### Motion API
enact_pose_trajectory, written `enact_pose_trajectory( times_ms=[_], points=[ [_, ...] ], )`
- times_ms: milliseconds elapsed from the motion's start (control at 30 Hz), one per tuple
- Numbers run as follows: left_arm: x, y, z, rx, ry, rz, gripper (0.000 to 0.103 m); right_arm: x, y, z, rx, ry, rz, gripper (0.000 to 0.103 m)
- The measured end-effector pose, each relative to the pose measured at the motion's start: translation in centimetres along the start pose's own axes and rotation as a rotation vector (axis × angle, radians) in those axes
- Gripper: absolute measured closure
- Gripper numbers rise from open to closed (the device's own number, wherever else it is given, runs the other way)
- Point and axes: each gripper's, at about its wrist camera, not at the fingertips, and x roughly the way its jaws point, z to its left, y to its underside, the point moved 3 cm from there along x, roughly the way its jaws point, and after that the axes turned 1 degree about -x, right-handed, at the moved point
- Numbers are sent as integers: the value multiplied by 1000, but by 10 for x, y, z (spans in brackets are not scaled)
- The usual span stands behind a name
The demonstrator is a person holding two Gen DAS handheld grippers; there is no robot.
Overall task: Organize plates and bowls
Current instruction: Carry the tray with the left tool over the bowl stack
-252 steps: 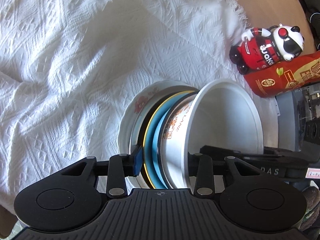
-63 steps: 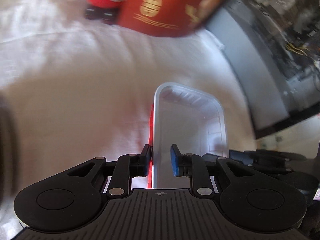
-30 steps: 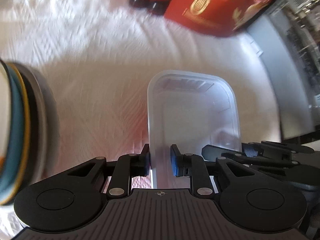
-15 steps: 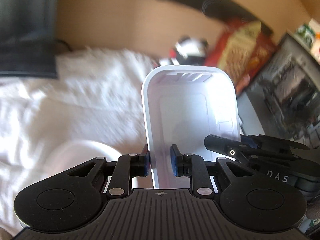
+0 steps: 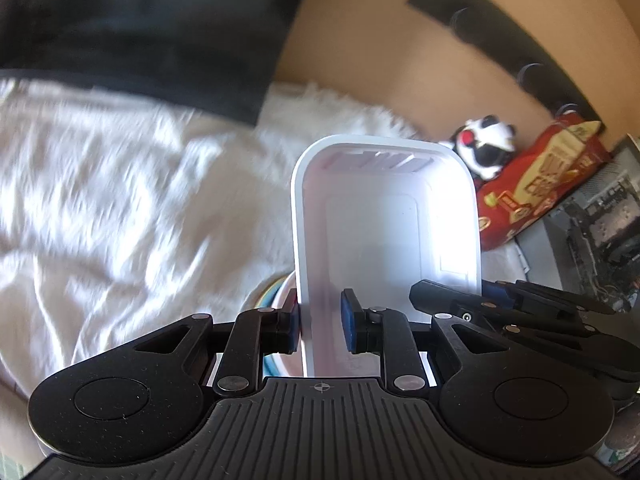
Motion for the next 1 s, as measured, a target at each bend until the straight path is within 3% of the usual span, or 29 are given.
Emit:
enact_pose_trajectory(
  times_ms=[233,433,767,1000],
  points=[
    [33,15,35,-62,2,104,81,46,27,9,58,16,126,68],
    [47,21,47,-91,22,133,81,67,48,0,115,34,198,68],
    [40,4,28,-58,75,113,81,59,42,-9,128,70,170,68],
    [47,11,35,-62,45,147,81,53,41,-4,124,62,178,68]
  ],
)
